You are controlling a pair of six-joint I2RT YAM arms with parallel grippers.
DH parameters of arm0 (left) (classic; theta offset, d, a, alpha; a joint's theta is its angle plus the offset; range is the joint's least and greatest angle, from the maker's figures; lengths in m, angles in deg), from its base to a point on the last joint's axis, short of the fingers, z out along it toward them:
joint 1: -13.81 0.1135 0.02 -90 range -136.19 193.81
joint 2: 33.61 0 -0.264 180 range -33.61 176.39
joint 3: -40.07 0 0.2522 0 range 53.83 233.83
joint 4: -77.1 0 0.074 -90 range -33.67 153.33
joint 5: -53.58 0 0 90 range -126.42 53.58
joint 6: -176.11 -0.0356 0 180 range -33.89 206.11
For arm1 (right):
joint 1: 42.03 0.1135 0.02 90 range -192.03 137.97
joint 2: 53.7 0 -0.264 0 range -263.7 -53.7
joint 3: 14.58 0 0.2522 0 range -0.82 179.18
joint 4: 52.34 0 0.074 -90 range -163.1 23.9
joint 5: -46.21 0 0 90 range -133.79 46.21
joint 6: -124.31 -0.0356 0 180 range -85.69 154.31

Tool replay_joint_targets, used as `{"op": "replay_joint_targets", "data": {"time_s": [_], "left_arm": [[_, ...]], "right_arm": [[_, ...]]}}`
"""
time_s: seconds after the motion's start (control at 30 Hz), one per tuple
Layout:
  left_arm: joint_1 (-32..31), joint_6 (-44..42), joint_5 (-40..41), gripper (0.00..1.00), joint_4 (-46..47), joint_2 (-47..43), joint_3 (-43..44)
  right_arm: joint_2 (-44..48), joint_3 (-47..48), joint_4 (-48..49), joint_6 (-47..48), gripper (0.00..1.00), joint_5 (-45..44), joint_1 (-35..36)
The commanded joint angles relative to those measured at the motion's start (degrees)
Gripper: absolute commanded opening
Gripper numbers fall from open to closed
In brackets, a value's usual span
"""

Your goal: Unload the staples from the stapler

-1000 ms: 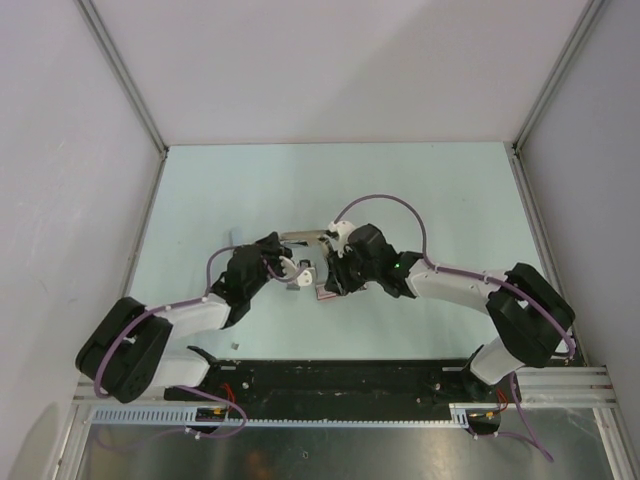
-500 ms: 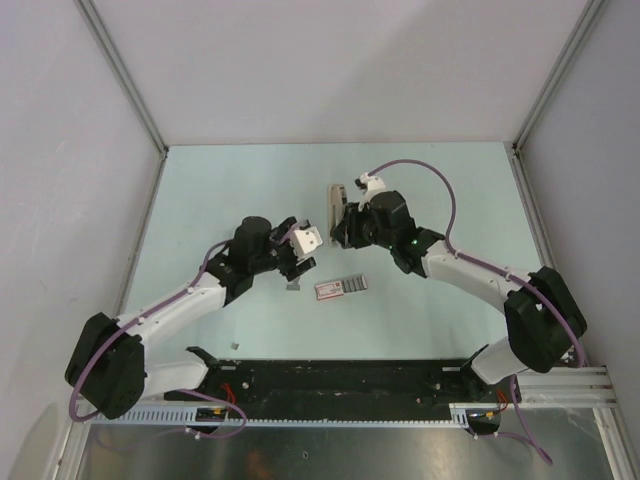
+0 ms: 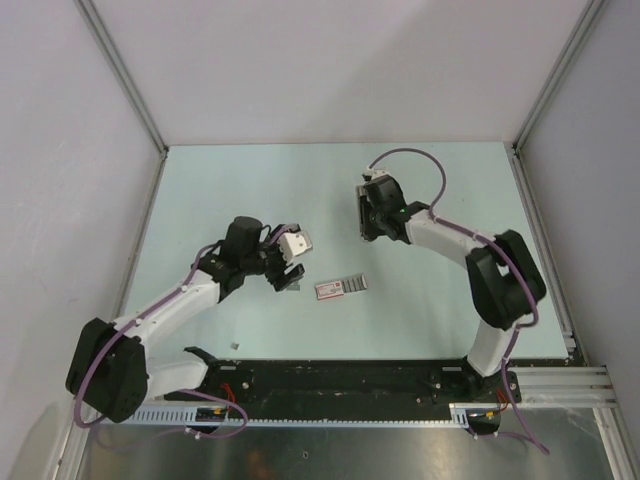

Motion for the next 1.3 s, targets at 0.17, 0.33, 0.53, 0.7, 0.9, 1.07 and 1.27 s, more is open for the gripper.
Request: {"op": "replay_joint_targets", "data": {"time_s": [0.17, 0.33, 0.53, 0.7, 0.9, 1.07, 1.27], "left_arm": [[4.71, -5.00, -4.56, 0.77, -4.10, 2.94, -0.13], [5.11, -6.40, -4.25, 0.77, -5.30, 3.07, -1.45], [5.14, -7.83, -4.29, 0.78, -5.59, 4.82, -2.31], [5.12, -10.54, -3.60, 0.76, -5.72, 6.55, -2.53], [4.97, -14.14, -4.40, 0.73, -6.42, 7.31, -2.67], [4.71, -16.66, -5.19, 0.73, -7.91, 7.48, -2.21], [4.80, -17.98, -6.73, 0.75, -8.61, 5.81, -2.83]], "right_arm": [[-10.16, 10.30, -2.42, 1.56, 0.00, -1.23, -2.41], [-12.16, 11.88, -3.44, 1.21, 0.36, 0.04, -2.84], [-8.69, 11.81, -6.22, 0.16, 0.65, -2.31, -2.20], [-2.30, 10.51, -8.01, -0.09, 0.68, -4.34, 0.17], [3.04, 6.65, -7.25, -2.57, 0.60, -4.33, 6.74], [1.41, 2.97, -5.33, -4.95, 0.53, -2.71, 11.10], [-2.59, -0.50, -2.32, -7.20, 0.47, -0.56, 12.33]]}}
